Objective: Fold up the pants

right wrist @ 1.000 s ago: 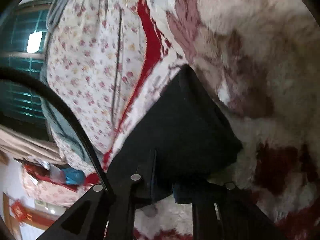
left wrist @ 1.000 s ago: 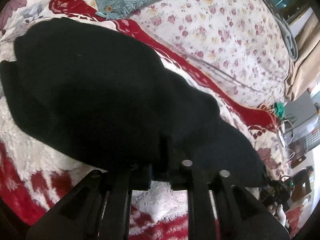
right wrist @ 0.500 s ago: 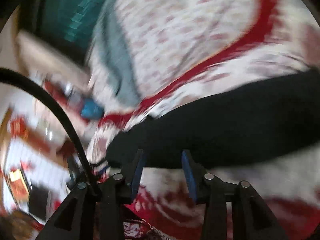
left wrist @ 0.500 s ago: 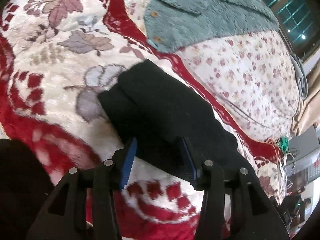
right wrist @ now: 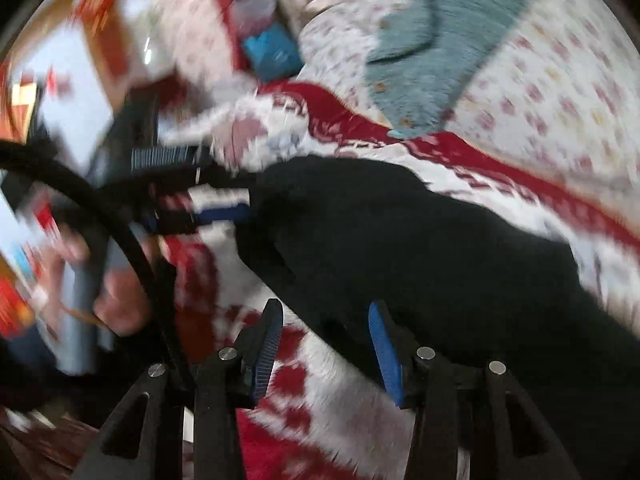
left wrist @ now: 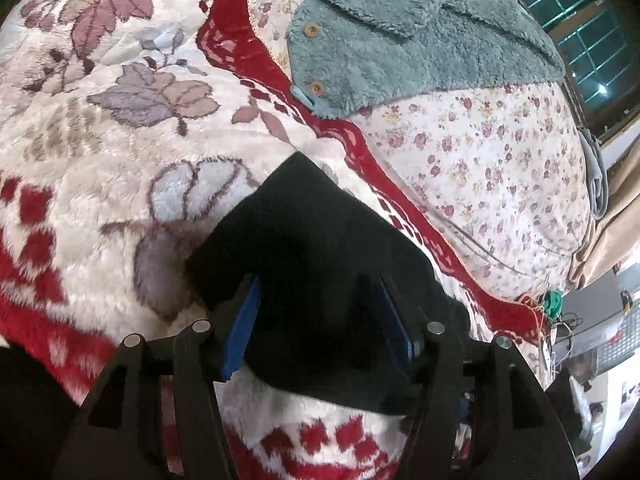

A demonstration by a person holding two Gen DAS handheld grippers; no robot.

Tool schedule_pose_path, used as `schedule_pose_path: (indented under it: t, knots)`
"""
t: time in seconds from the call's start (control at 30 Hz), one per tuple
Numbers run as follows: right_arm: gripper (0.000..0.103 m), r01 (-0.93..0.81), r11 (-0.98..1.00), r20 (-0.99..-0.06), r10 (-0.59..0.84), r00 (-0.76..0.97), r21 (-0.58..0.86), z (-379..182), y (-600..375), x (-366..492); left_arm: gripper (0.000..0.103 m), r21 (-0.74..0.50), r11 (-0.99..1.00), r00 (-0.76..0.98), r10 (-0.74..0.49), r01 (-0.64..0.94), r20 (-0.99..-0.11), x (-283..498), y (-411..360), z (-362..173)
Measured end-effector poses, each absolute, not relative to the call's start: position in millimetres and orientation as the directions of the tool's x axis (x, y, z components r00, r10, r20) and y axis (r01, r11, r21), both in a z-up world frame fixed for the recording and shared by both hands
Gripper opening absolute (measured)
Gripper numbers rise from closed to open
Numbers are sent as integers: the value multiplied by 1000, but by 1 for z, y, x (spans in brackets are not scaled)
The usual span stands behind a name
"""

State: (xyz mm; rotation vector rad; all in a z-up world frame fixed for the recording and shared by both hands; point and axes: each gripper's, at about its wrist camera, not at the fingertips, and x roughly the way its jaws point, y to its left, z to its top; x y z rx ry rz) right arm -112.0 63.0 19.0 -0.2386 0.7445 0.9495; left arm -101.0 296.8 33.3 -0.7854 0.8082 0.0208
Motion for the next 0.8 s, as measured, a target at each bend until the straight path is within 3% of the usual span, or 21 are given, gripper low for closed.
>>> schedule_pose_path:
  t: [0.13, 0.23, 0.3, 0.47, 0.57, 0.7, 0.8]
  knots:
    - [43, -807, 587, -679, 618, 396, 65, 8, 72, -95, 58, -652, 702, 724, -287, -286, -627, -94, 302, 34]
    - [25, -783, 603, -669, 647, 366, 155, 7, 70, -74, 20, -615, 730, 721, -250, -299, -647, -90, 302, 39]
    - [14, -764, 591, -633, 701, 327, 259, 15, 61, -67, 18, -625, 728, 734, -256, -281, -629, -92, 304, 45]
    - [14, -769, 547, -574, 763, 296, 332, 38, 51, -74, 16, -659, 721, 772, -287, -216, -567, -109, 305, 70]
    - [14, -775, 534, -576, 769, 277, 340, 40, 52, -82, 16, -618, 749, 762, -249, -241, -598, -121, 303, 70]
    - [15, -759, 540, -610, 754, 245, 363, 17, 62, -87, 16, -536, 762, 693, -162, -364, -702, -126, 307, 34]
    - [19, -729, 561, -647, 732, 216, 392, -4, 72, -81, 18, -531, 755, 686, -151, -384, -712, -128, 308, 25]
